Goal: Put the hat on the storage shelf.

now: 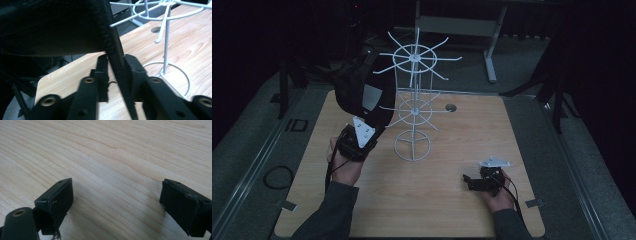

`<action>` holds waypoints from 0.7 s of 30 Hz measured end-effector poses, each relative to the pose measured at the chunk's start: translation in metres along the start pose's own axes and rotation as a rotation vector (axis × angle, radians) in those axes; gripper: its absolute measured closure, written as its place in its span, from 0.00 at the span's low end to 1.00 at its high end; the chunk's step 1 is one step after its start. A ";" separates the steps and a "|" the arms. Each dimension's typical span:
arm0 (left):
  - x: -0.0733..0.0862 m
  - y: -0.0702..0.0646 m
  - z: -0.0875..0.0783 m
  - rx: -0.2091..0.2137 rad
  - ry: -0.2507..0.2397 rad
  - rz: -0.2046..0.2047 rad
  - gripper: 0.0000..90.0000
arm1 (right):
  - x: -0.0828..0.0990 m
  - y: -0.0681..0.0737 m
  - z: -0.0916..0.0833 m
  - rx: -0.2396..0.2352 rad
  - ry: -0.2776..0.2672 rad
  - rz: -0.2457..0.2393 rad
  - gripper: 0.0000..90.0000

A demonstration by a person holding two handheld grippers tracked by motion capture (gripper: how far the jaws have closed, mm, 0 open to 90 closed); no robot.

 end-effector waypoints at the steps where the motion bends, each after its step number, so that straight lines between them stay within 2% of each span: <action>1: 0.000 0.000 0.000 0.000 0.000 0.000 0.75 | 0.000 0.000 0.000 0.000 0.000 0.000 0.13; 2: 0.000 0.001 0.000 0.003 -0.003 -0.004 0.75 | 0.000 0.000 0.000 -0.002 0.001 0.000 0.13; 3: 0.000 0.001 -0.001 0.001 -0.005 -0.009 0.70 | 0.000 0.000 0.000 0.000 0.000 0.000 0.13; 4: 0.001 0.002 -0.001 0.006 -0.007 -0.025 0.68 | 0.000 0.000 0.000 -0.001 0.000 0.000 0.13; 5: 0.001 0.002 -0.001 0.006 -0.007 -0.025 0.67 | 0.000 0.000 0.000 -0.001 0.000 0.000 0.13; 6: 0.002 0.003 -0.001 0.021 -0.020 -0.045 0.65 | 0.000 0.000 0.000 -0.001 0.000 0.000 0.13; 11: 0.006 0.005 -0.003 0.041 -0.035 -0.082 0.59 | 0.000 0.000 0.000 -0.001 0.000 -0.001 0.13; 16: 0.008 0.008 -0.007 0.083 -0.072 -0.127 0.54 | 0.000 0.000 0.000 0.000 -0.003 -0.004 0.13; 21: 0.008 0.010 -0.011 0.113 -0.087 -0.158 0.48 | 0.000 0.000 0.000 -0.001 -0.002 -0.005 0.13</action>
Point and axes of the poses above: each handheld gripper's, and its own axes: z roughly forward along the jaws, x roughly out of its underside, y roughly to its left, the point moved 3 cm from there along z, roughly forward along the jaws, and after that the axes turned 11 degrees about x, right-handed, at the moved point
